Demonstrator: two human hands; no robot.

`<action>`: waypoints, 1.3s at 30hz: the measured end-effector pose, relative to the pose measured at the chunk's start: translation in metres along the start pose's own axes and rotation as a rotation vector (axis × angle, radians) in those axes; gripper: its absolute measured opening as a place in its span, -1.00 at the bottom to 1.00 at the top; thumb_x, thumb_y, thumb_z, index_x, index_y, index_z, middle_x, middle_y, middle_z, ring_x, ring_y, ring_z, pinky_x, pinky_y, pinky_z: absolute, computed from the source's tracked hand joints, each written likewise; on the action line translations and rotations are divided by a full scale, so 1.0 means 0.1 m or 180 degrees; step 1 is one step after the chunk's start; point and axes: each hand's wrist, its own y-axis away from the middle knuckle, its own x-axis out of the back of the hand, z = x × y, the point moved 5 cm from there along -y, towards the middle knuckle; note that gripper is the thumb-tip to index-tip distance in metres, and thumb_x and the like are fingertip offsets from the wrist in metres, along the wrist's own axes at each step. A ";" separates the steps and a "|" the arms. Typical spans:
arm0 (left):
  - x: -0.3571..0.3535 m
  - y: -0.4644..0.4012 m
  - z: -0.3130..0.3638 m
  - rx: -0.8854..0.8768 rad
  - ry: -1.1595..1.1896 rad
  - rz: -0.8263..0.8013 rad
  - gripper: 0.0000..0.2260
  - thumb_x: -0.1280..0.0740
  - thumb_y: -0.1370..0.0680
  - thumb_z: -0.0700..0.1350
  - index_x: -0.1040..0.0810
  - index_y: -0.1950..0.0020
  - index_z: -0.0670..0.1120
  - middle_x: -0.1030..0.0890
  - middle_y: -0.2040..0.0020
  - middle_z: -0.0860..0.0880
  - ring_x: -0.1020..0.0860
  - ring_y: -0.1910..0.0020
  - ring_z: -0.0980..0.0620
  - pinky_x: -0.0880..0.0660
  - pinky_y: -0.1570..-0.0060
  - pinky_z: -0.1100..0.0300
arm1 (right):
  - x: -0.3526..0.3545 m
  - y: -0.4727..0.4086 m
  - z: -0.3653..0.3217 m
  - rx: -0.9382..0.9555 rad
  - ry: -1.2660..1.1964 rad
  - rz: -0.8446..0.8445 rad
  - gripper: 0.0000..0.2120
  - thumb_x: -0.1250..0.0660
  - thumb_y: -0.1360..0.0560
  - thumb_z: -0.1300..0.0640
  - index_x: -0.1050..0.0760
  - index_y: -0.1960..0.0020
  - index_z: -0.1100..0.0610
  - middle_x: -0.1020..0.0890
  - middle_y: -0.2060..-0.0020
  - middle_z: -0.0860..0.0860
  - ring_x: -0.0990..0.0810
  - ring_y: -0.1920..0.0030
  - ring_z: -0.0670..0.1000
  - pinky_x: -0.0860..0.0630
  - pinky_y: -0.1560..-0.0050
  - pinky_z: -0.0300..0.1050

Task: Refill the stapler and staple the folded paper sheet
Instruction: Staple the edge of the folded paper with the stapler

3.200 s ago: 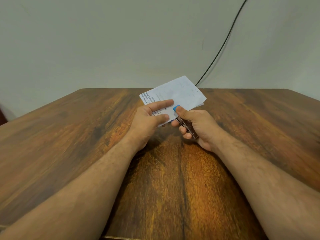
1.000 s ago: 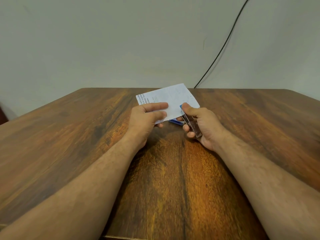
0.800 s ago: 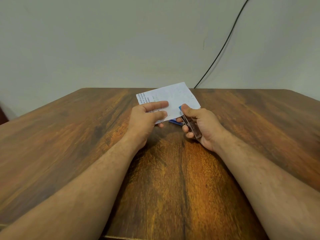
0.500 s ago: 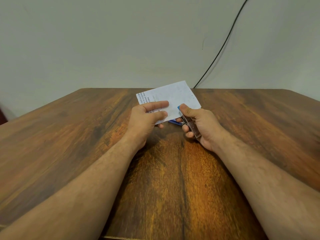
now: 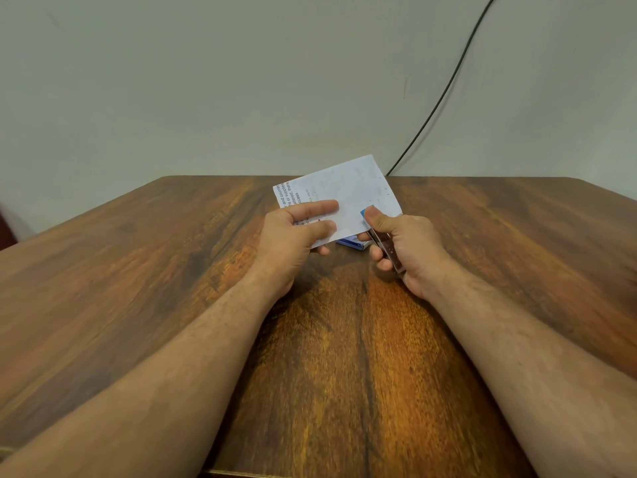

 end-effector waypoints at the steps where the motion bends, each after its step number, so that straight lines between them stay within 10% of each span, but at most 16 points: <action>1: 0.00 0.00 0.00 0.0000 0.0010 -0.0002 -0.73 -0.41 -0.52 -0.39 -0.70 -0.18 -0.19 -0.58 -0.23 0.04 -0.66 0.02 0.04 -0.54 0.37 0.30 | 0.00 -0.01 0.00 0.0013 0.0000 0.0009 -0.71 -0.49 -0.50 0.00 -0.59 0.10 0.25 -0.64 0.20 0.20 -0.43 0.49 -0.02 -0.32 0.57 -0.24; 30: 0.00 -0.01 -0.02 -0.0024 -0.0049 -0.0092 -0.73 -0.42 -0.51 -0.39 -0.73 -0.09 -0.07 -0.56 -0.33 -0.03 -0.68 -0.01 0.01 -0.55 0.35 0.28 | 0.02 0.02 -0.03 -0.0118 0.0238 0.0188 -0.70 -0.46 -0.52 0.03 -0.59 0.03 0.29 -0.59 0.51 0.04 -0.40 0.61 -0.06 -0.32 0.60 -0.25; 39: 0.07 -0.03 -0.04 0.0022 -0.0026 0.0010 -0.69 -0.40 -0.52 -0.39 -0.75 -0.05 -0.02 -0.50 -0.38 -0.05 -0.61 -0.12 -0.10 -0.55 0.35 0.28 | 0.06 -0.04 -0.03 0.0143 -0.0359 0.0221 -0.69 -0.39 -0.54 -0.08 -0.59 0.04 0.19 -0.58 0.24 0.10 -0.41 0.50 -0.05 -0.26 0.61 -0.24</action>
